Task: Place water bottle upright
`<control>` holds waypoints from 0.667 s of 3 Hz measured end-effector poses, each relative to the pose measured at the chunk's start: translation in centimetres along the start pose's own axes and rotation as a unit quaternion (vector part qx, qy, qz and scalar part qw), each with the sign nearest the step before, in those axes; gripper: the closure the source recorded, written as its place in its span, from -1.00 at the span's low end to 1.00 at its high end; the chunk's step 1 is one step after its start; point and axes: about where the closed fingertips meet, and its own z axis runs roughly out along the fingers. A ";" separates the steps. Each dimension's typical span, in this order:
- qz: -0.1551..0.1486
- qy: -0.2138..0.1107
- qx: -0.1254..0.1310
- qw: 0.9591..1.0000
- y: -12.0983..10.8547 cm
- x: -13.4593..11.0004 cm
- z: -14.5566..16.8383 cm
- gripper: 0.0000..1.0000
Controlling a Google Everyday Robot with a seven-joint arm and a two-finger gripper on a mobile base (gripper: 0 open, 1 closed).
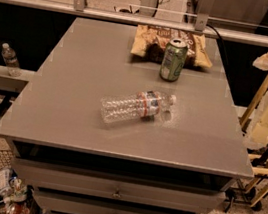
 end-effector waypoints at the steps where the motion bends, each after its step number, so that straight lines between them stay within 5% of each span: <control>1: 0.000 0.000 0.000 1.000 0.0 0.0 0.0 -1.00; 2: 0.031 0.009 0.000 0.999 -0.3 -0.7 0.6 -1.00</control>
Offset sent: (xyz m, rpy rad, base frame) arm 0.0428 0.0587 -0.0310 0.0057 0.1447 -0.5135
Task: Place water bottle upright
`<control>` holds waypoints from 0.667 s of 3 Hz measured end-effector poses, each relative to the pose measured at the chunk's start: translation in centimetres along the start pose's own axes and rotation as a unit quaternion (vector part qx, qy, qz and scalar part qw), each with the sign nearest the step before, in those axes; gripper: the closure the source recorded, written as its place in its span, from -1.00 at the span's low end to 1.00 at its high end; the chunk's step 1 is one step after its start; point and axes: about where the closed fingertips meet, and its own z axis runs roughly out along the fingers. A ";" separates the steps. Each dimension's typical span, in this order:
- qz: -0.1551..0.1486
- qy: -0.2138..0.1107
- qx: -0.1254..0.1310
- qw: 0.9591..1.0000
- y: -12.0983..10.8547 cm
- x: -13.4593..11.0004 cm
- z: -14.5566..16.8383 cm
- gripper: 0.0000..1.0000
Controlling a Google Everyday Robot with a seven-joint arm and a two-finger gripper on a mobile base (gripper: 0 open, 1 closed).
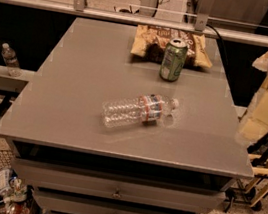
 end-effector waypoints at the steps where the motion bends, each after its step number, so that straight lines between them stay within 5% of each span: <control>1: 0.035 0.032 0.020 0.999 -0.2 -3.1 2.1 -1.00; 2: 0.067 0.052 0.034 0.996 0.5 -6.0 3.8 -1.00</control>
Offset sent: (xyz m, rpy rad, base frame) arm 0.0278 0.1024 -0.0460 -0.0022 0.0227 -0.6137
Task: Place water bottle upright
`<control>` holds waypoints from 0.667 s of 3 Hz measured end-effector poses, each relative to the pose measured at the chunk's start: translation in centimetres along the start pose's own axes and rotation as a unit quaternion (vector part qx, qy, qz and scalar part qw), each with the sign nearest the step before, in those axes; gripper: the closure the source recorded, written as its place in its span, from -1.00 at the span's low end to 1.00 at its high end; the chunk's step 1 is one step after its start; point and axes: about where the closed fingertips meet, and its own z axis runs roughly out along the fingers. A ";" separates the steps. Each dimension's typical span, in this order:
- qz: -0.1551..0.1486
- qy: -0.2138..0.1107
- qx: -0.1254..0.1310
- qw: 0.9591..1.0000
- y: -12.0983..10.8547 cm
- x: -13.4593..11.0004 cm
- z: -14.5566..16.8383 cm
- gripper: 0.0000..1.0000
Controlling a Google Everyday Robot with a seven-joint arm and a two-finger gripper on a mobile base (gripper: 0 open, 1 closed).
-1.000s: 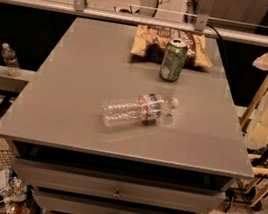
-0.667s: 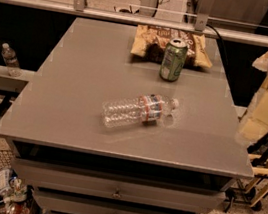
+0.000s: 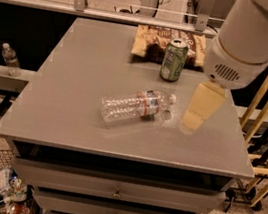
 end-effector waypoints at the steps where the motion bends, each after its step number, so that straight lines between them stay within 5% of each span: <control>1: 0.044 -0.001 0.003 0.999 0.0 -0.2 -0.1 -1.00; 2: 0.082 0.009 -0.008 0.997 -0.4 -0.8 0.7 -1.00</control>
Offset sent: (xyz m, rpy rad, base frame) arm 0.0304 0.0132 -0.0205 0.0839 0.1145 -0.3627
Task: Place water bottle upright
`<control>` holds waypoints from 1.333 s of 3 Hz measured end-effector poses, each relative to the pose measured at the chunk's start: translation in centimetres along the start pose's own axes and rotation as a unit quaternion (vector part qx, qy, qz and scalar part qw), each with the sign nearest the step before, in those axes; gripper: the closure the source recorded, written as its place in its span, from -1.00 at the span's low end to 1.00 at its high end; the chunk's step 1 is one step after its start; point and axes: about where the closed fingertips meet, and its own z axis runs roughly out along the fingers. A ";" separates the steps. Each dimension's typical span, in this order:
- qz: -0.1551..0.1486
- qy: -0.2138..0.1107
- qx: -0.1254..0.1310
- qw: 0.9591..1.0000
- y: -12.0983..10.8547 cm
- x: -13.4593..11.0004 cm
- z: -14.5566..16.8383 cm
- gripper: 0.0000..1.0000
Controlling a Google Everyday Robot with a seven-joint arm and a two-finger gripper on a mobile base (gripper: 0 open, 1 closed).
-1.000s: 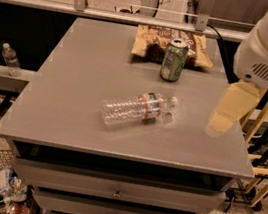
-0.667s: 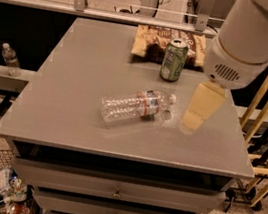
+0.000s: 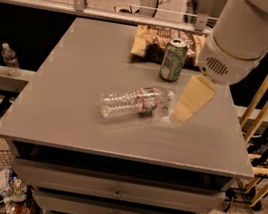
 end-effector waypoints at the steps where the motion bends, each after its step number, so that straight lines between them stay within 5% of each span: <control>1: 0.021 -0.008 -0.015 1.000 0.4 -2.0 1.3 -1.00; 2: -0.021 -0.024 -0.015 0.999 1.1 -4.0 3.3 -1.00; 3: -0.097 -0.050 -0.027 0.994 1.7 -5.3 5.5 -1.00; 4: -0.130 -0.053 -0.022 0.990 1.7 -5.4 5.3 -1.00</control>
Offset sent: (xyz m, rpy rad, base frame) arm 0.0416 0.0660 -0.0558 0.0201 -0.0269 0.2429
